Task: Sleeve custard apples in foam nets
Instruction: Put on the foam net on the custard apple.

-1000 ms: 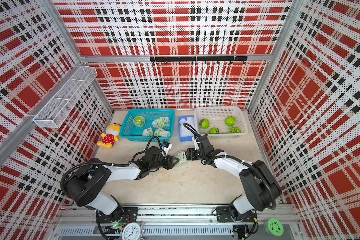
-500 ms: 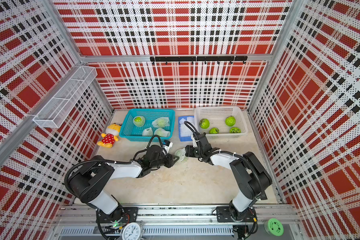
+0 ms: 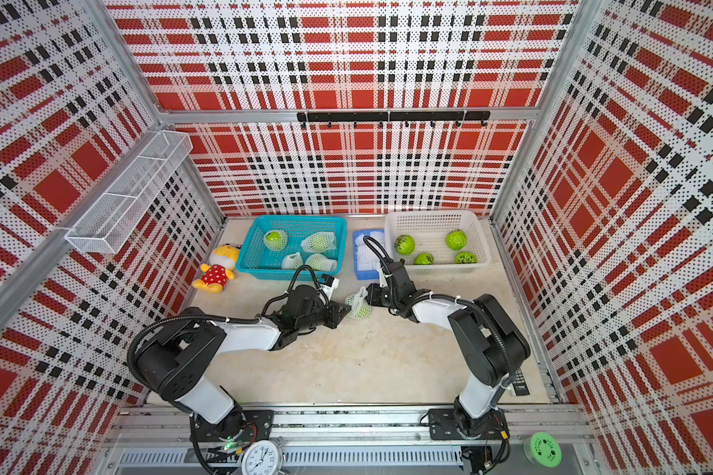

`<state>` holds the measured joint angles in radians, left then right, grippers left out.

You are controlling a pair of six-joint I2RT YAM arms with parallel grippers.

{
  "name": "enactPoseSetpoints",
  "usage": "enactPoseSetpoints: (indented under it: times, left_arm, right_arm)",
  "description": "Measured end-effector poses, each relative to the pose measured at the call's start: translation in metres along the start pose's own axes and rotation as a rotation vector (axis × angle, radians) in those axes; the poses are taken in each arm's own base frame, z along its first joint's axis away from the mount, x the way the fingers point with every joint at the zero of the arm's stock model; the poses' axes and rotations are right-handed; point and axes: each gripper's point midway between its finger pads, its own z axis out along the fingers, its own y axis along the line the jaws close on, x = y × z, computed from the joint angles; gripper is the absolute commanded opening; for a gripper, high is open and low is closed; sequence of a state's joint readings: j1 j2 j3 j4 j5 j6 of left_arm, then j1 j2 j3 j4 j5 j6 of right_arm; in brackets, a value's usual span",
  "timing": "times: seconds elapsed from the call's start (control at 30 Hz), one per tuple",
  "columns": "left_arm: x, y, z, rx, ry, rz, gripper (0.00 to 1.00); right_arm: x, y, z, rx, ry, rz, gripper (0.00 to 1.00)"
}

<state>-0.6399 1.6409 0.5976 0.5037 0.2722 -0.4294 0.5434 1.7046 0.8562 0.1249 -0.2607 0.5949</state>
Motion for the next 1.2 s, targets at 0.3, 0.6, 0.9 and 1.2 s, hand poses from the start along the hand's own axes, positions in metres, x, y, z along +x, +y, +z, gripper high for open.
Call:
enactPoseSetpoints:
  times: [0.3,0.6,0.9,1.2]
  left_arm:
    - [-0.002,0.001,0.006,0.004,-0.005,-0.013,0.0]
    - [-0.009,0.01,0.005,-0.021,-0.034,-0.04,0.0]
    - [-0.013,0.019,0.004,-0.056,-0.054,-0.075,0.0]
    - [-0.013,0.025,0.006,-0.074,-0.059,-0.099,0.0]
  right_arm:
    - [-0.005,0.002,0.001,-0.006,-0.012,-0.004,0.13]
    - [-0.007,-0.001,0.005,0.005,-0.023,-0.004,0.0]
    - [-0.003,-0.013,0.009,0.046,-0.014,0.009,0.0]
    - [0.005,-0.023,0.014,0.073,0.016,0.02,0.0]
